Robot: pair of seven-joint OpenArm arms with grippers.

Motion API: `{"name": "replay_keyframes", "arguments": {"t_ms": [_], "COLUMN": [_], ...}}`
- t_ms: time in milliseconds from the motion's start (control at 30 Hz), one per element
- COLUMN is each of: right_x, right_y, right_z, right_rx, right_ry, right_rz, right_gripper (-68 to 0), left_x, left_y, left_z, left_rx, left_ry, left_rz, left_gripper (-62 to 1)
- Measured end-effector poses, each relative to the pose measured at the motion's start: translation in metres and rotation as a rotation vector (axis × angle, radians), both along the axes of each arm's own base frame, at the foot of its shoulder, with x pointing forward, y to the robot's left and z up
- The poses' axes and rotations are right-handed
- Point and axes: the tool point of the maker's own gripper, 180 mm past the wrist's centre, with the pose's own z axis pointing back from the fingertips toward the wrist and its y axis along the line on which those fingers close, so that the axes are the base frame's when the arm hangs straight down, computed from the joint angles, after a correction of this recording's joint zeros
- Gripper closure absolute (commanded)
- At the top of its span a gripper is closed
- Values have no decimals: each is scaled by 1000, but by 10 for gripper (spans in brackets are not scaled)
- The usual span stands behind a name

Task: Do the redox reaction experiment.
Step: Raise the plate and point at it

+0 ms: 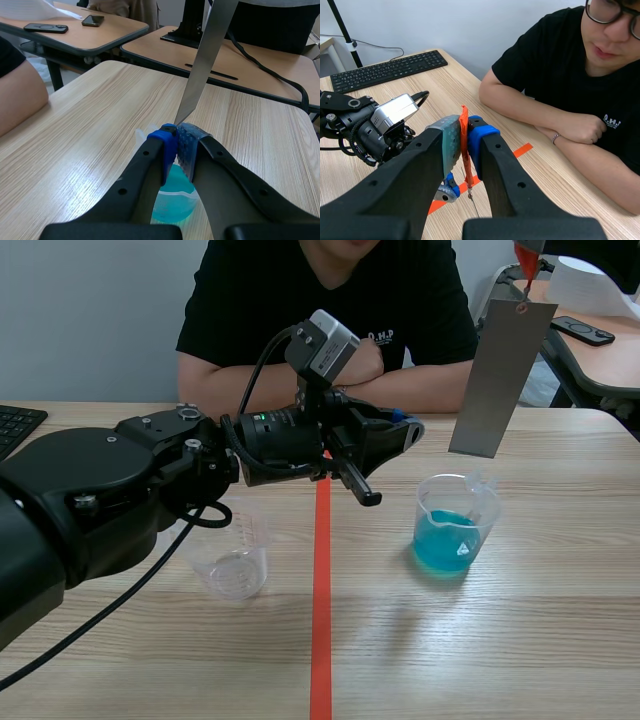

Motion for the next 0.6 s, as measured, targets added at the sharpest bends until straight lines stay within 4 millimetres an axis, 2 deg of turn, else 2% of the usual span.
{"name": "replay_keyframes", "arguments": {"t_ms": [167,300,367,433,600], "right_x": [0,0,0,0,0], "right_y": [0,0,0,0,0], "right_z": [0,0,0,0,0], "right_rx": [0,0,0,0,0], "right_ry": [0,0,0,0,0], "right_rz": [0,0,0,0,0], "right_gripper": [-15,-15,-15,-15,-15], "left_x": [2,8,14,22,36], "left_y": [2,24,49,83,181], "left_z": [-1,-8,-14,-18,-17], "left_rx": [7,41,72,100,181], "left_ry": [-4,-14,-23,-36,-54], "left_rz": [11,37,69,115,251], "left_gripper": [-26,-26,-26,-26,-26]}}
